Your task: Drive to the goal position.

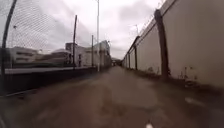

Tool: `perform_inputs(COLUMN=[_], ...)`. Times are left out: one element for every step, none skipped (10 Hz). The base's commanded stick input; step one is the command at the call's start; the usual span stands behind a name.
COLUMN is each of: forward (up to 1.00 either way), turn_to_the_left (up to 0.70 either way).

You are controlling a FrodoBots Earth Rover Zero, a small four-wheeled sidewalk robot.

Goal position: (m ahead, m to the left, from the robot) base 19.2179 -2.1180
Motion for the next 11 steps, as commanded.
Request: perform_inputs(forward=[0.70, 0.70, 0.70, 0.70, 0.70, 0.70, 0.70, 0.70, 0.70, 0.70, 0.70], turn_to_the_left=[0.00, 0.00, 0.00, 0.00, 0.00, 0.00, 0.00, 0.00, 0.00, 0.00, 0.00])
